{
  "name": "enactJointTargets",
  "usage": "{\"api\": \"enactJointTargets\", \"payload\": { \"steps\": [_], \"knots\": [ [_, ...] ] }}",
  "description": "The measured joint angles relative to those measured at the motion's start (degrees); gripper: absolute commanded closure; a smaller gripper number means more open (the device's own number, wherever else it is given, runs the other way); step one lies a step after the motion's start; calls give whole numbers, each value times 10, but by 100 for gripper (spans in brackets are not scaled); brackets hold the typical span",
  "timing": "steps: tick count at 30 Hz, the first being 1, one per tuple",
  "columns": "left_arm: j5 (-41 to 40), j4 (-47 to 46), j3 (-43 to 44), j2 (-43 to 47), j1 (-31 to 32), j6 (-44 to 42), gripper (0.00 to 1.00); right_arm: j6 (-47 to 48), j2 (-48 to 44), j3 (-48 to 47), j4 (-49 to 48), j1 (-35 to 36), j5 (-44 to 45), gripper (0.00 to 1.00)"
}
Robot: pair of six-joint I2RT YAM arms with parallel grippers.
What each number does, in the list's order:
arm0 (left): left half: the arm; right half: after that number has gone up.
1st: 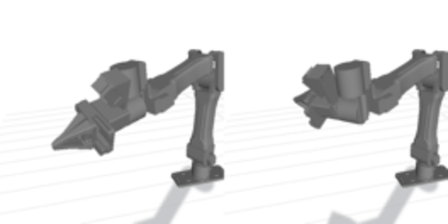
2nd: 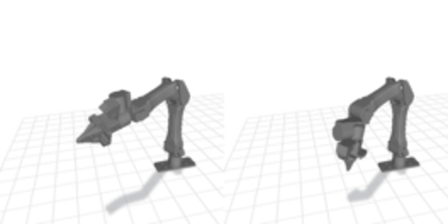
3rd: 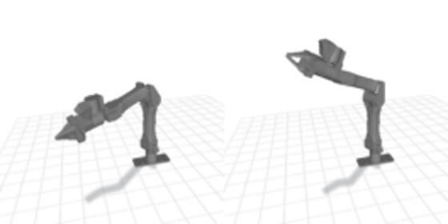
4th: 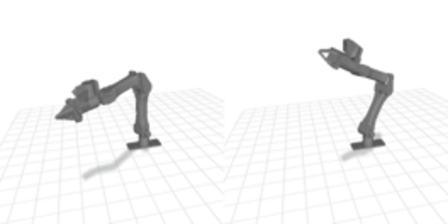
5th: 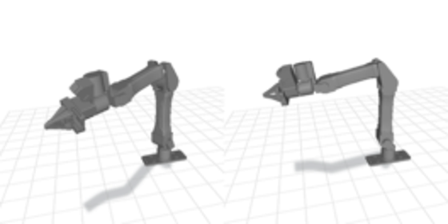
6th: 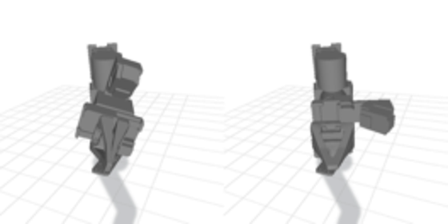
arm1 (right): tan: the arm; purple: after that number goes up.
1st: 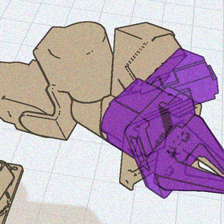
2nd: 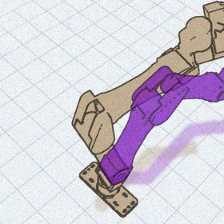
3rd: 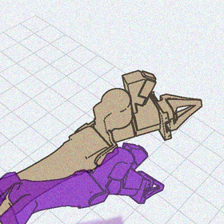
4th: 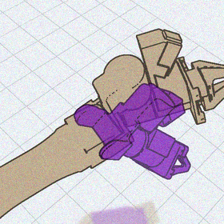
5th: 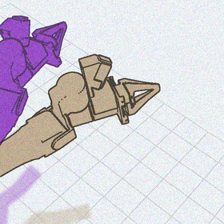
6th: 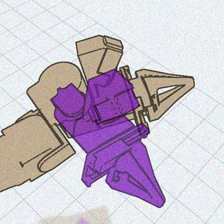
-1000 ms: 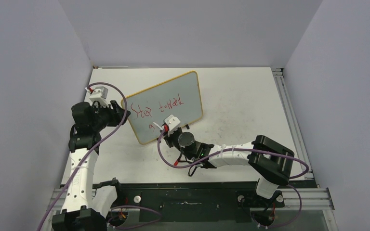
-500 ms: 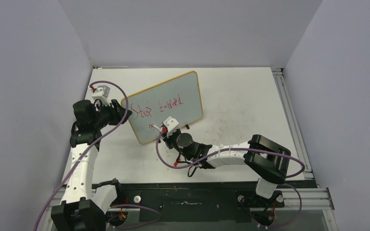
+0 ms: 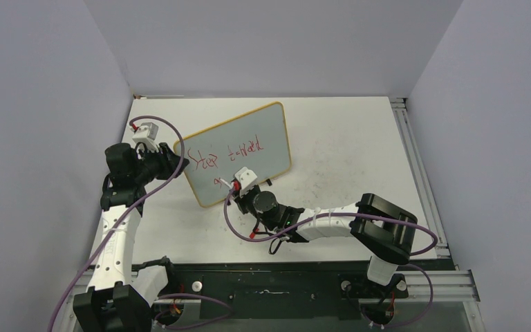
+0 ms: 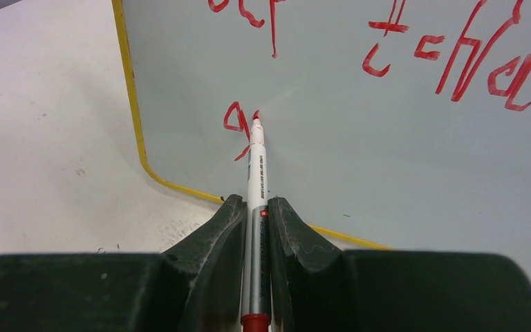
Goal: Write a sentence on the whiteboard
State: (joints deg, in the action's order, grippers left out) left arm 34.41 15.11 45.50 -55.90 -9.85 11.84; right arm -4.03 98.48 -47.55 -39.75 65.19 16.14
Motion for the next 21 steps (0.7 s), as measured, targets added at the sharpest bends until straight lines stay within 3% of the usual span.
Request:
{"api": "enactJointTargets", "payload": {
  "steps": [21],
  "knots": [
    [0, 0, 0, 0, 0, 0, 66, -21, 0, 9, 0, 0, 10, 95]
  ]
}}
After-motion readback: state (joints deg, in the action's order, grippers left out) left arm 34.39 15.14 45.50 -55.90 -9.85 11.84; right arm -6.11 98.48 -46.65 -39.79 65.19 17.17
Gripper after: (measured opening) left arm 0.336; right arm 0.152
